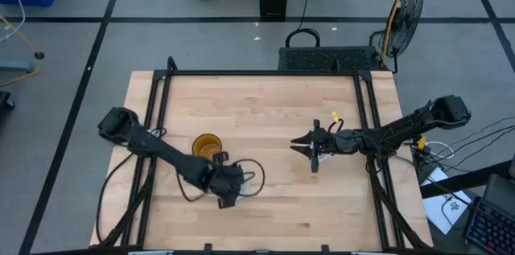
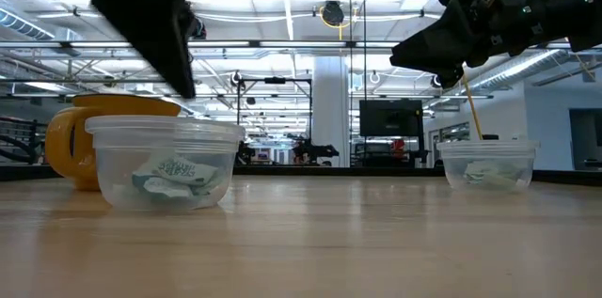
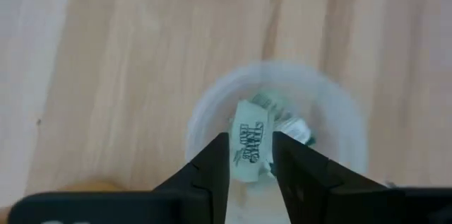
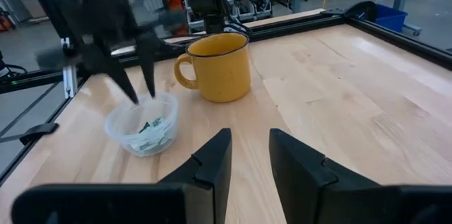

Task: Pick and place Stevia / Truvia into bins
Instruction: Return to Home Position

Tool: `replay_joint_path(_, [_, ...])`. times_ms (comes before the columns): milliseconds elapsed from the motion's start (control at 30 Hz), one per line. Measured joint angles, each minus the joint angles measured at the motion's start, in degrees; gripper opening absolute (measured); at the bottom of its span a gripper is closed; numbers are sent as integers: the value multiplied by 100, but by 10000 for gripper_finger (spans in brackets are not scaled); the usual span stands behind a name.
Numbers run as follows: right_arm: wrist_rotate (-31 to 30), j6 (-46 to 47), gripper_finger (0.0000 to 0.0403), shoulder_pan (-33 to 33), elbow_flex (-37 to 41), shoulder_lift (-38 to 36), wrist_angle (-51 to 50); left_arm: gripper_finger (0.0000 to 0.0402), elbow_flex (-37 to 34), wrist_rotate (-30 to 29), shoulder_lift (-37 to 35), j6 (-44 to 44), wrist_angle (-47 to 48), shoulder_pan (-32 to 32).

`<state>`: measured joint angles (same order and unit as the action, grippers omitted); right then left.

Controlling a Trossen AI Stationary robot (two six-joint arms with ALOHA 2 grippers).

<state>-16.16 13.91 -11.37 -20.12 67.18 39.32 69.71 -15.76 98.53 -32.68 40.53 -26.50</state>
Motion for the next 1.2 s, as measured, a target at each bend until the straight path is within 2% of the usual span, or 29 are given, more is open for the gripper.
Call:
replay_joint_path(167, [-5,-6,89,28,4,-20,7,117,114,374,-918,282,34,264])
replay_joint_path(267, [-13,-129,89,67,4,-345,52,118,117,421,-1586,479,135,390])
replay_joint_path(400, [-2,-491,89,62,4,-1129,-392,118,121,418,-2603,800,601,521])
replay_joint_path(533, [-2,-558,89,64,0,-2198,-1594,118,125,368,-3690,357,1377,532])
replay_joint_path(633, [19,-312,89,45,0,-2983,-2577,118,123,-35,-4381,153,2008,311])
replay_joint_path(767, [340,-160,89,36,2,-3717,-3252,118,-7,-1285,-5135,177,2314,-128])
replay_joint_path(867, [536,-233,89,36,2,-4061,-3264,118,-320,-1736,-5569,257,2123,-319])
replay_joint_path(1033, [748,-482,89,36,2,-4397,-3323,118,-1436,-1661,-6128,213,1428,-476])
replay_joint_path(1100, [725,-507,89,36,2,-4419,-3393,118,-2061,-1645,-6341,217,778,-505])
replay_joint_path(1200, [719,-518,89,36,2,-4409,-3439,118,-3074,-1418,-6543,621,-817,-485])
